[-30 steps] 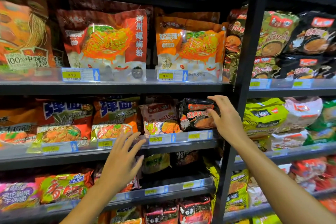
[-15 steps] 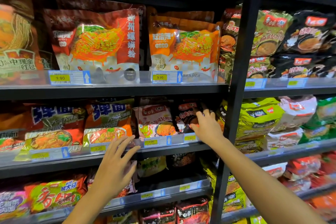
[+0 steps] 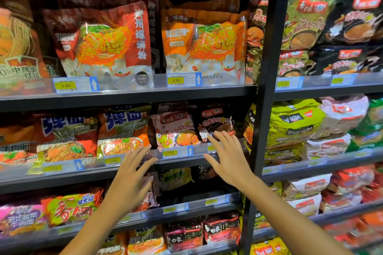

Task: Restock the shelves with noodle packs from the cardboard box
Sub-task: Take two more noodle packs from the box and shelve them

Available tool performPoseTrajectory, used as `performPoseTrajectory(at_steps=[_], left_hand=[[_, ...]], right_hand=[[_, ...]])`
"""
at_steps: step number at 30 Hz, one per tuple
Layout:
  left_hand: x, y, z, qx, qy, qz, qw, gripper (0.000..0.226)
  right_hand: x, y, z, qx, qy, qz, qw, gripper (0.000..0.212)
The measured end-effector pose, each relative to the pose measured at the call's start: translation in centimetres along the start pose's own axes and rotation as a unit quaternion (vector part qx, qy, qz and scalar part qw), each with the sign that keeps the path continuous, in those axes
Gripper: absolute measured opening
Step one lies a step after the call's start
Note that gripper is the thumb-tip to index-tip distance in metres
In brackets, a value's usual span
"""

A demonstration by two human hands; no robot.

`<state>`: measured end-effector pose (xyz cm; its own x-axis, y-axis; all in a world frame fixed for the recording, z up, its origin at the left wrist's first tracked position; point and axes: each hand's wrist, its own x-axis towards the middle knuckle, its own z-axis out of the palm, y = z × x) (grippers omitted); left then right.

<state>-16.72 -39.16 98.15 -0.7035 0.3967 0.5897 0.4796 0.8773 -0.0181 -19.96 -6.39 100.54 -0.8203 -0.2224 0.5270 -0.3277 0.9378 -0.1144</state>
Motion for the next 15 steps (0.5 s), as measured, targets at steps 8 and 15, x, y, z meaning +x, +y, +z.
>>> performPoseTrajectory(at_steps=[8,15], left_hand=[[-2.4,5.4,0.8,-0.029,-0.015,0.012,0.999,0.049],[-6.7,11.0,4.6,-0.049,-0.103,0.045,0.992,0.052]], right_hand=[[-7.6,0.6,0.9,0.084,0.018,-0.030,0.996,0.065],[-17.8,1.4,2.7,0.106,-0.060,-0.004,0.993,0.063]])
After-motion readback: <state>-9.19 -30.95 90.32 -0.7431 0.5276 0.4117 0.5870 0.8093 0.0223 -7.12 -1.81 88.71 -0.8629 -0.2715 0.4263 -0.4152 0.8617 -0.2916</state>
